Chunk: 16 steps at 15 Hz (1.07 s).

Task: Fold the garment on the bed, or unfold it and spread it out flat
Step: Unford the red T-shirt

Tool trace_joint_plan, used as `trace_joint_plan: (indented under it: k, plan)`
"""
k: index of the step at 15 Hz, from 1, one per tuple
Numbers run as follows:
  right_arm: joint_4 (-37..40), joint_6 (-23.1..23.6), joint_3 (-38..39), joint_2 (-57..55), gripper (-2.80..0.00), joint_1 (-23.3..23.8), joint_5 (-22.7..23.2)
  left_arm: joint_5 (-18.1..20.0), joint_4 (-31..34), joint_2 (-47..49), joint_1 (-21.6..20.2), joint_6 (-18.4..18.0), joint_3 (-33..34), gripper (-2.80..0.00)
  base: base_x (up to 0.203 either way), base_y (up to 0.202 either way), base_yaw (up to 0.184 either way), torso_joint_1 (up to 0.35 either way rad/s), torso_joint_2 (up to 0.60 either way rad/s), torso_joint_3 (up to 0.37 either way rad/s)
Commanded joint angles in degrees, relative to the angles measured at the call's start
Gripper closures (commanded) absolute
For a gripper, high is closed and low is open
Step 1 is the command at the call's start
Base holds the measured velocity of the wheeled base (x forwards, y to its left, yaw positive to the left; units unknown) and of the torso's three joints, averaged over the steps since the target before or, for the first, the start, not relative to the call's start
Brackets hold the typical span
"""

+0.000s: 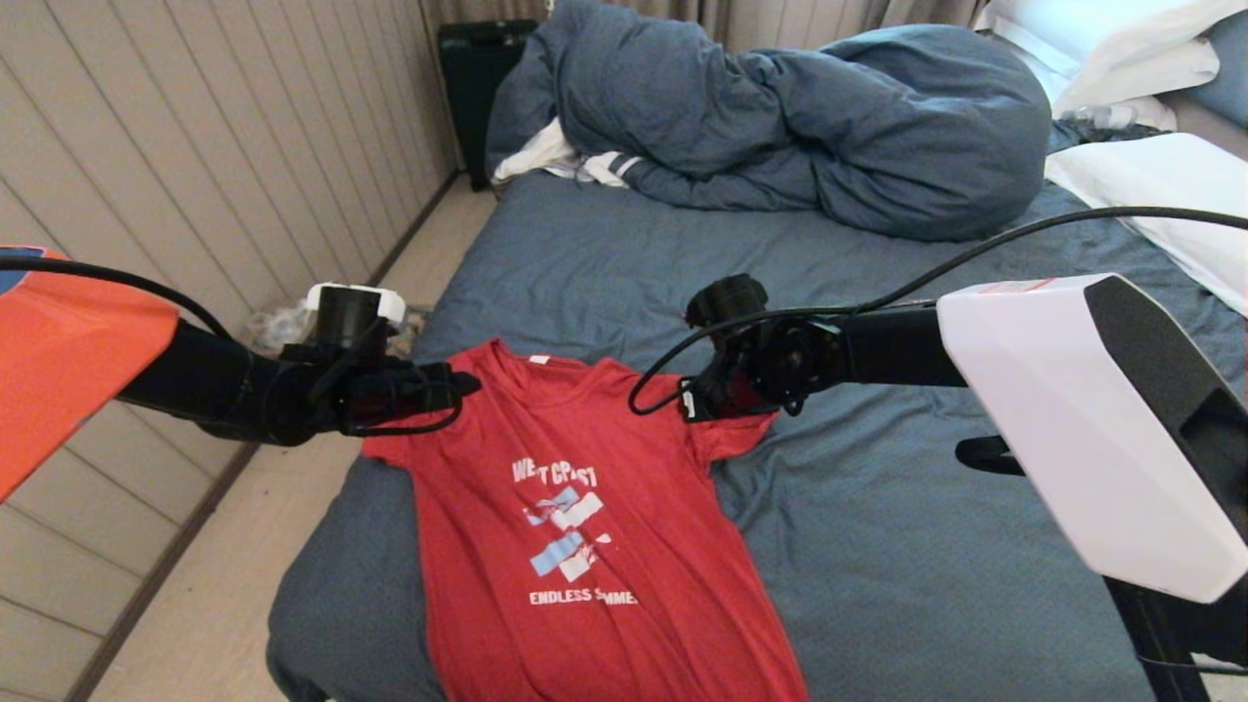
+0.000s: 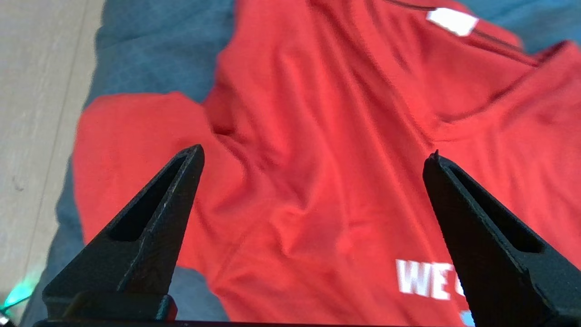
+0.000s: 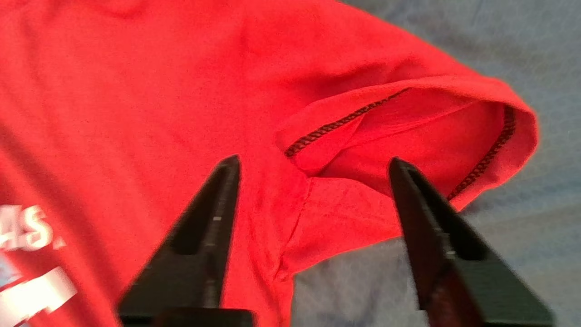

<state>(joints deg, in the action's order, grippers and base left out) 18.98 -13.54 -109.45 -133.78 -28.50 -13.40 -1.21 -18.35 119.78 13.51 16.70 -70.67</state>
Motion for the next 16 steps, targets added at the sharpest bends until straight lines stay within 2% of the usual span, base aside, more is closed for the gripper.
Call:
trace_joint_plan:
  k: [1,5,6,16]
  plan:
    - [0.1,-0.3,-0.5,-1.5,-2.80,-0.3,0.0,0.0,-0.2,0.6,0.1,0.1,-0.1,-2.80,0.000,0.000,0.000,0.000,0.00,0.000]
    - [-0.4,-0.1,-2.3,-4.4,-2.80,0.1,-0.1,0.0,-0.2,1.6,0.5,0.1,-0.3,-2.80,0.000,0.000,0.000,0.000,0.00,0.000]
    - [-0.5,0.0,-2.3,-4.6,0.00,0.3,-0.1,0.0,-0.3,1.7,0.6,0.1,-0.3,-2.80,0.000,0.000,0.000,0.000,0.00,0.000]
    - [-0.4,-0.1,-2.0,-4.8,0.00,0.9,-0.4,-0.2,-0.6,2.8,0.6,0.1,-0.6,-2.80,0.000,0.000,0.000,0.000,0.00,0.000]
